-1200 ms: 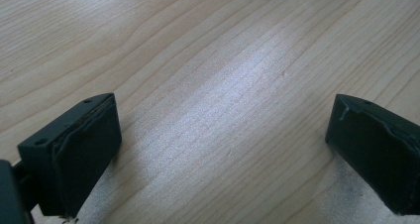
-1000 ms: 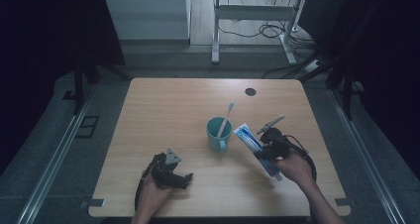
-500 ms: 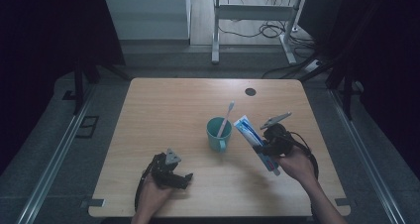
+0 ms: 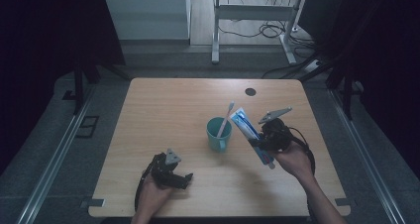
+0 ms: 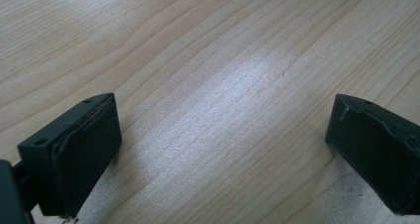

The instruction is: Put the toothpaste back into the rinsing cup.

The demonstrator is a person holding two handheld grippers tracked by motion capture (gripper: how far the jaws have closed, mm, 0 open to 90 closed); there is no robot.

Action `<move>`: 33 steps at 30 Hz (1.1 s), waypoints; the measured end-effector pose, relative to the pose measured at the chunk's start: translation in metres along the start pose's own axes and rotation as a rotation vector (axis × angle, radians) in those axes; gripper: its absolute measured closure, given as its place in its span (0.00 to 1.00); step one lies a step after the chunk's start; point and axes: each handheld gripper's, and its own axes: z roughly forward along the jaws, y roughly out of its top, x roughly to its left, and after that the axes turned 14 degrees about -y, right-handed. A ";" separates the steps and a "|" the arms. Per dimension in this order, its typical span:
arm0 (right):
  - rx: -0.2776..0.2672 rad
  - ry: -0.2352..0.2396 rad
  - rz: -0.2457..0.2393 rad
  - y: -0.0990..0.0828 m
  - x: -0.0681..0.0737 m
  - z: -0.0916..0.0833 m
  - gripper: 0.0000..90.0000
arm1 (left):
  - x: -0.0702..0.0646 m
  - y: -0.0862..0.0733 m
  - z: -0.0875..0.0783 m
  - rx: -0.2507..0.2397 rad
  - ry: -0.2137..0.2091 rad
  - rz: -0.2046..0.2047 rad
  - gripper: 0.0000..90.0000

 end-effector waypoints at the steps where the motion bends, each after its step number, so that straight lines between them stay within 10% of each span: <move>1: -0.005 0.001 -0.001 0.001 0.000 0.000 0.78 | 0.000 0.000 0.000 0.000 0.000 0.000 0.01; 33: -0.144 0.038 0.018 0.041 0.013 0.010 0.78 | 0.000 0.000 0.000 -0.001 0.000 0.000 0.01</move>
